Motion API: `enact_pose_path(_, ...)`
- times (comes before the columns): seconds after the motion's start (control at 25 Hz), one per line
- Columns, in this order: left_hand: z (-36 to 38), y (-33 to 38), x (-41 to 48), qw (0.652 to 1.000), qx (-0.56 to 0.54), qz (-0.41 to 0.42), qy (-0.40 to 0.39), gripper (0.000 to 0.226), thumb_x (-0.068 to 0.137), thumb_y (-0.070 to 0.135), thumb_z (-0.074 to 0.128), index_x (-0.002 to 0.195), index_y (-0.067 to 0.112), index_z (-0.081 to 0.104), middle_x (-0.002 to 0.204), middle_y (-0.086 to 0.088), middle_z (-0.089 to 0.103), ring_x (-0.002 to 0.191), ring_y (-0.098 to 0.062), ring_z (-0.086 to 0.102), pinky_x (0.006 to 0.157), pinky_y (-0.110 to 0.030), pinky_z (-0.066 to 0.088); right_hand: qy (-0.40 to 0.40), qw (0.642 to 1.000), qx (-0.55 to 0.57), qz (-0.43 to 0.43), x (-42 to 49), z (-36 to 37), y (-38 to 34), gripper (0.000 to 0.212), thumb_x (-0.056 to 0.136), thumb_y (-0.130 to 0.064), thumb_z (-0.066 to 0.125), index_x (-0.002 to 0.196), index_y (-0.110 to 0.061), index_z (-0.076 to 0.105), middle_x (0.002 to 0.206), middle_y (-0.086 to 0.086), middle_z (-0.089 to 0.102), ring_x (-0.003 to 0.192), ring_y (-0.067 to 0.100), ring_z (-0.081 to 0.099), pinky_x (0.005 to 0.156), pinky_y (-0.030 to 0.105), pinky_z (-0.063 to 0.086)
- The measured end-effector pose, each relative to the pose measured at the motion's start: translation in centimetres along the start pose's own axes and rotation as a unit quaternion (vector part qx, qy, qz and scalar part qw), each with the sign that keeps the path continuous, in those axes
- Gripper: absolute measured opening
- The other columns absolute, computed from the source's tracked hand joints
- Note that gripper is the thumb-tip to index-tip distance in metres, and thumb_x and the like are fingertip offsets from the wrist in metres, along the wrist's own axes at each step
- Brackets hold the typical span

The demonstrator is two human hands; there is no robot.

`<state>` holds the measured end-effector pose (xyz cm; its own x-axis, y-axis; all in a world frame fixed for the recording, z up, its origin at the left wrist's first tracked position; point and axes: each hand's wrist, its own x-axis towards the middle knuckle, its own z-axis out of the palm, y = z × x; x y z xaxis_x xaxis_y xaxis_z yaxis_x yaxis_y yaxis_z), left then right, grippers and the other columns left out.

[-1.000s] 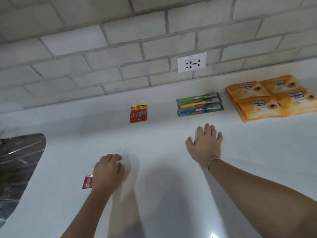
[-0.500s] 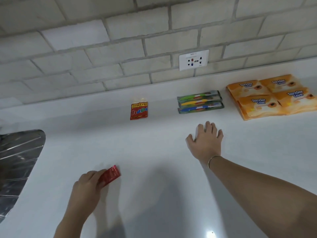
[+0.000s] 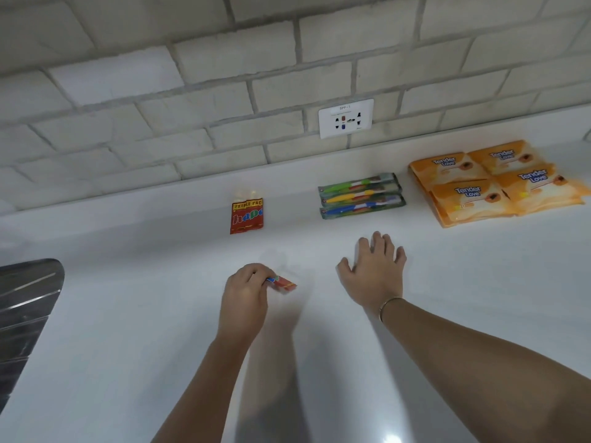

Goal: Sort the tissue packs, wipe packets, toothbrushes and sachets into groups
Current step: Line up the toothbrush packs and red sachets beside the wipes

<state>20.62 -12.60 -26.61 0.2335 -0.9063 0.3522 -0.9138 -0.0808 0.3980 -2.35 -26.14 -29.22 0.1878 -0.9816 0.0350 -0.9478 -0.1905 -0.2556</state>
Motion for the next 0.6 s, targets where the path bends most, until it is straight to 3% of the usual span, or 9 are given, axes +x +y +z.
enact_pose_path(0.12,1.7,-0.5,-0.2,0.997,-0.006,-0.047,-0.057,0.021,0.086,-0.006,0.072,0.096,0.013,0.077,0.122,-0.009,0.064,0.112,-0.026,0.063,0.082,-0.038,0.059,-0.002,1.000,-0.005,-0.001,-0.1,-0.1,-0.1,0.063,0.091,-0.055,0.038,0.137,-0.016,0.053,0.159,0.019,0.039,0.151,0.038,0.026,0.120,0.062,0.020)
enact_pose_path(0.24,2.7,-1.2,-0.7,0.998,0.026,-0.020,-0.059,0.024,0.084,-0.007,0.072,0.099,0.011,0.079,0.113,-0.009,0.067,0.104,-0.029,0.066,0.071,-0.042,0.062,-0.009,1.000,-0.005,-0.004,0.0,-0.1,-0.2,0.064,0.092,-0.055,0.036,0.139,-0.015,0.052,0.160,0.020,0.037,0.151,0.039,0.025,0.121,0.062,0.019)
enact_pose_path(0.44,3.9,0.1,1.3,0.995,0.041,0.049,-0.072,0.031,0.098,0.026,0.051,0.116,0.013,0.072,0.116,-0.005,0.071,0.106,-0.025,0.064,0.091,-0.043,0.055,-0.039,0.999,-0.003,0.001,-0.2,-0.2,-0.2,0.067,0.094,-0.056,0.031,0.147,-0.017,0.044,0.165,0.018,0.028,0.155,0.038,0.016,0.123,0.062,0.013)
enact_pose_path(0.6,5.6,-0.1,6.0,0.992,0.067,0.026,-0.108,0.038,0.098,0.034,0.046,0.126,0.016,0.065,0.127,-0.003,0.069,0.115,-0.024,0.063,0.105,-0.044,0.050,-0.044,0.999,-0.007,0.002,-0.2,-0.4,0.0,0.068,0.094,-0.056,0.030,0.149,-0.018,0.043,0.166,0.018,0.027,0.156,0.037,0.015,0.123,0.062,0.013)
